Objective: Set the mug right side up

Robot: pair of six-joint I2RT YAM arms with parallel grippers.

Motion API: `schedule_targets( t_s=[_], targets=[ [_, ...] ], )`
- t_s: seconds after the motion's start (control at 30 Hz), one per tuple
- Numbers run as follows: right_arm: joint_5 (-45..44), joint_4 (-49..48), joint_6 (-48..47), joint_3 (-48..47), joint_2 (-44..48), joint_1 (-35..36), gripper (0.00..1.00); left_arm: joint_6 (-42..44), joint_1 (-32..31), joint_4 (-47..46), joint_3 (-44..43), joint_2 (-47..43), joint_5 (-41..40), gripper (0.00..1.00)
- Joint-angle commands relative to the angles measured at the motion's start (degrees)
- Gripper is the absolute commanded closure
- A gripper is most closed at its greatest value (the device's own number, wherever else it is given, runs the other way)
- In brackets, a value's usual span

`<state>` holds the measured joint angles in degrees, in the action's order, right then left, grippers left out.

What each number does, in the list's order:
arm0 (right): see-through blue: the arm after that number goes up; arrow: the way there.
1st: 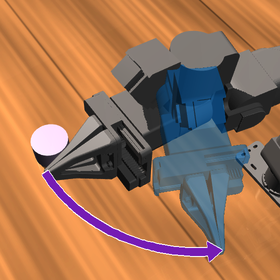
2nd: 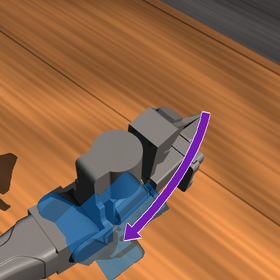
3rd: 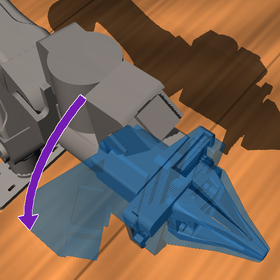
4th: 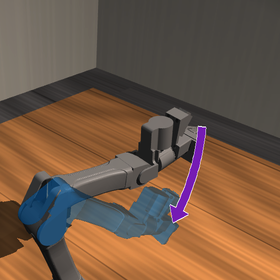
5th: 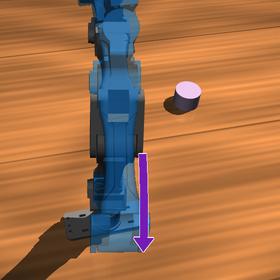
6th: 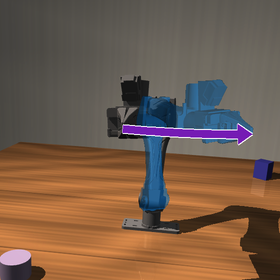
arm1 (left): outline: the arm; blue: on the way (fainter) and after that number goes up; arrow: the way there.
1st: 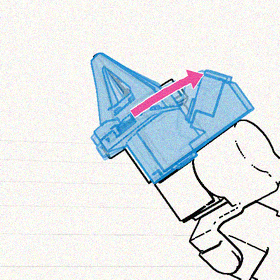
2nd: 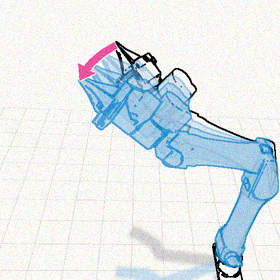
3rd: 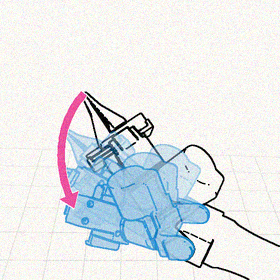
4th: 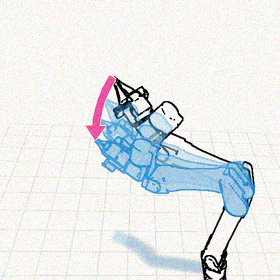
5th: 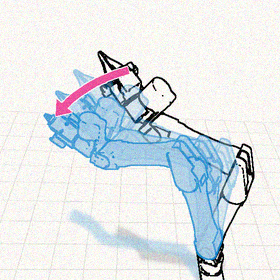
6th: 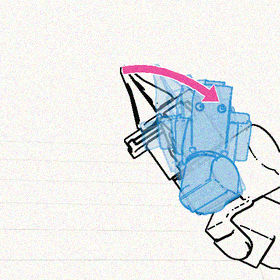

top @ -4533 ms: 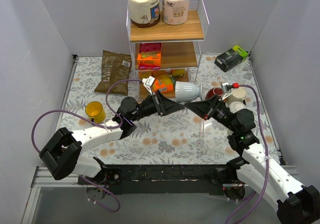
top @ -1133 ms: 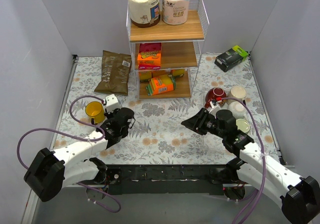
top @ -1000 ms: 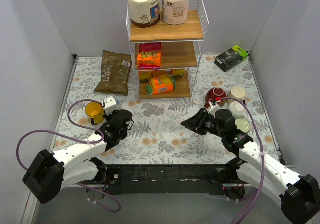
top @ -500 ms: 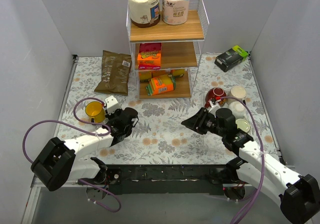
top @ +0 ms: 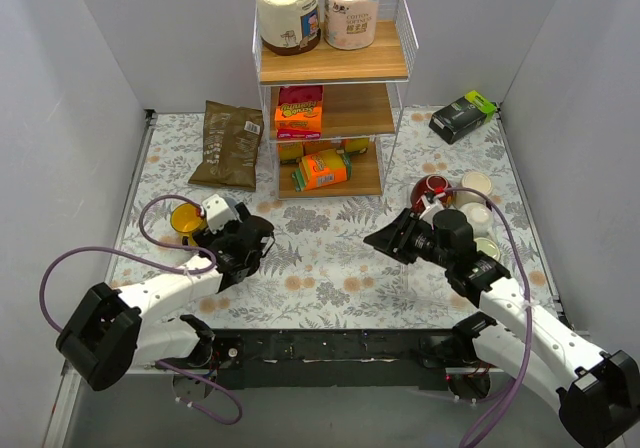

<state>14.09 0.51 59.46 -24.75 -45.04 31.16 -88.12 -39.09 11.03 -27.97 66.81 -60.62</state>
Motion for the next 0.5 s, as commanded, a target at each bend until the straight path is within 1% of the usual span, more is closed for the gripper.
schedule_targets(
  t_s=[0.0, 0.03, 0.07, 0.13, 0.17, 0.23, 0.3, 0.33, 0.37, 0.47],
  targets=[
    [-3.1, 5.9, -3.0, -6.1, -1.2, -0.7, 0.41, -3.6, -0.2, 7.4, -5.5, -3.7, 0.7, 0.02],
    [-4.7, 9.3, -4.7, -7.0, -2.2, -1.3, 0.39, -4.5, -0.3, 9.0, -6.6, -4.1, 2.0, 0.02],
    [-5.6, 11.1, -5.6, -7.8, -2.7, -1.5, 0.35, -5.0, -0.4, 10.7, -8.8, -5.0, 2.8, 0.02],
    [-7.8, 14.3, -8.8, -10.8, -4.1, -3.0, 0.31, -6.0, -0.5, 15.1, -11.2, -5.8, 5.9, 0.02],
    [-8.4, 17.0, -10.1, -11.8, -4.4, -3.6, 0.27, -6.5, -0.5, 19.1, -13.8, -6.2, 6.6, 0.02],
    [-9.8, 19.0, -14.0, -14.2, -5.8, -6.1, 0.23, -10.1, -0.5, 24.0, -16.8, -6.3, 7.4, 0.02],
    [-12.1, 22.5, -17.2, -16.0, -7.1, -8.0, 0.20, -8.7, -0.5, 27.0, -20.4, -6.5, 9.6, 0.02],
    [-13.5, 24.0, -20.1, -17.2, -8.7, -10.1, 0.20, -7.9, -0.5, 28.1, -21.3, -6.7, 10.4, 0.02],
    [-13.8, 25.0, -21.3, -19.1, -9.6, -11.1, 0.20, -6.5, -0.5, 28.8, -22.0, -6.9, 12.7, 0.02],
    [-18.9, 26.6, -25.2, -22.8, -13.4, -14.1, 0.21, -0.5, -0.5, 27.7, -22.8, -8.4, 18.3, 0.02]
  ],
)
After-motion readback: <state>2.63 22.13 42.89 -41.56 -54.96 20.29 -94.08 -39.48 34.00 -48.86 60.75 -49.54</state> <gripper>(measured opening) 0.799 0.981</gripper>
